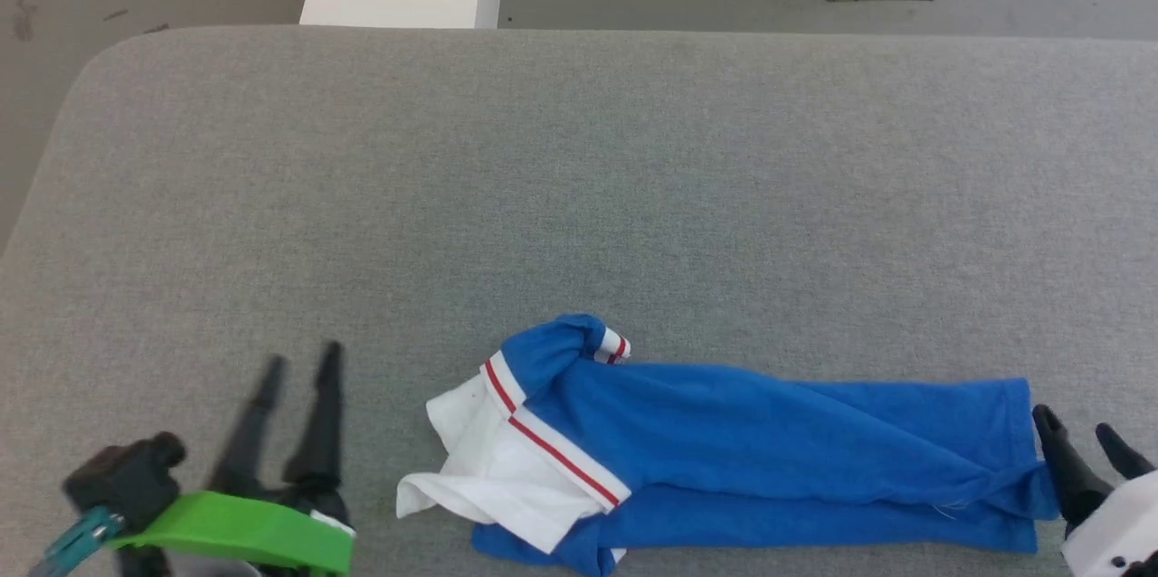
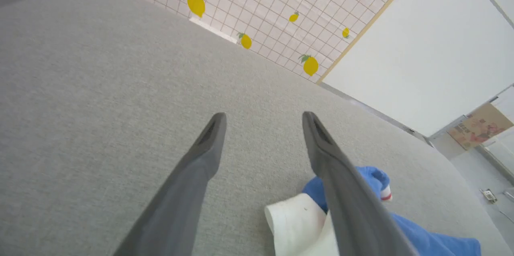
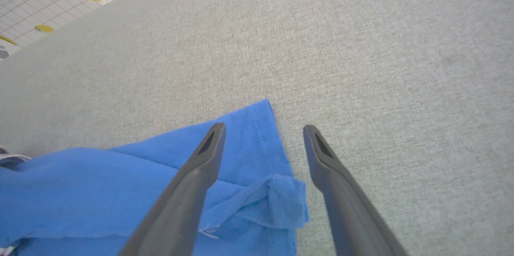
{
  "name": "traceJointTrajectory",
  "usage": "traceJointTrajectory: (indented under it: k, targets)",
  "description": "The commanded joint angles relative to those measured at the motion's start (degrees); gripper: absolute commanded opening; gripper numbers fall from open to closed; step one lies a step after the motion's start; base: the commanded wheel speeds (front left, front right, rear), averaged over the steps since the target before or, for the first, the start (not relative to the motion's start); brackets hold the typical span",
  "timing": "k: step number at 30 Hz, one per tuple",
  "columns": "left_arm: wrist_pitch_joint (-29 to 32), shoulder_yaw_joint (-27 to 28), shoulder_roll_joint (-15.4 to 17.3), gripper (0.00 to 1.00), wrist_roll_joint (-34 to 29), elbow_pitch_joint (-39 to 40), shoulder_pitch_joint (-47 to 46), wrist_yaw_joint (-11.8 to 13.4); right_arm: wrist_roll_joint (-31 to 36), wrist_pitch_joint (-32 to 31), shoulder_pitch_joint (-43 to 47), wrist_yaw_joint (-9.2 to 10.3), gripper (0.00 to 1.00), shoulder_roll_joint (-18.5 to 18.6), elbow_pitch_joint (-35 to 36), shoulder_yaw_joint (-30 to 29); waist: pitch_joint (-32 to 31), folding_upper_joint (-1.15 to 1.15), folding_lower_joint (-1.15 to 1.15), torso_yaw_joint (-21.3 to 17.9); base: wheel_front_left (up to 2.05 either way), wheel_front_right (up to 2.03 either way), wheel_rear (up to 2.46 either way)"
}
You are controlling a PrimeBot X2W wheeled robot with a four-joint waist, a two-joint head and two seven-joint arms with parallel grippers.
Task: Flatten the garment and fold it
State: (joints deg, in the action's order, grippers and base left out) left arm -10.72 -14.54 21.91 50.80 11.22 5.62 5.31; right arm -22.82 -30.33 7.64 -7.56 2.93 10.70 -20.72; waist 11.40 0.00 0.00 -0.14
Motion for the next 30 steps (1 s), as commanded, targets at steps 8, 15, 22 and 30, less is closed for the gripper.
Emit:
traceJointTrajectory:
  k: [8,15,22,30]
  targets:
    - [-4.24,2.72,-2.19,1.00,-22.23,1.68,0.74,6.95,3.88,-1.66,0.49,0.08,1.00,0.16,-1.38,1.35,-0.57,0.00,0.00,0.61,0.00,0.00,0.00]
    - [-4.27,3.50,-7.13,1.00,-25.42,-0.72,2.84,4.51,5.71,-1.50,-1.32,0.08,1.00,0.63,-6.82,2.17,-0.85,0.00,0.00,2.25,0.00,0.00,0.00]
    - [-4.27,4.84,-8.60,1.00,-26.82,-2.30,3.07,1.40,6.80,-0.78,-1.87,0.08,1.00,2.36,-10.85,0.36,-0.60,0.00,0.00,4.38,0.00,0.00,0.00]
    - [-4.28,5.85,-9.50,1.00,-27.32,-3.09,2.69,-0.44,4.05,-2.07,-3.10,0.08,0.50,2.90,-14.26,3.54,0.37,0.00,0.00,4.80,0.00,0.00,0.00]
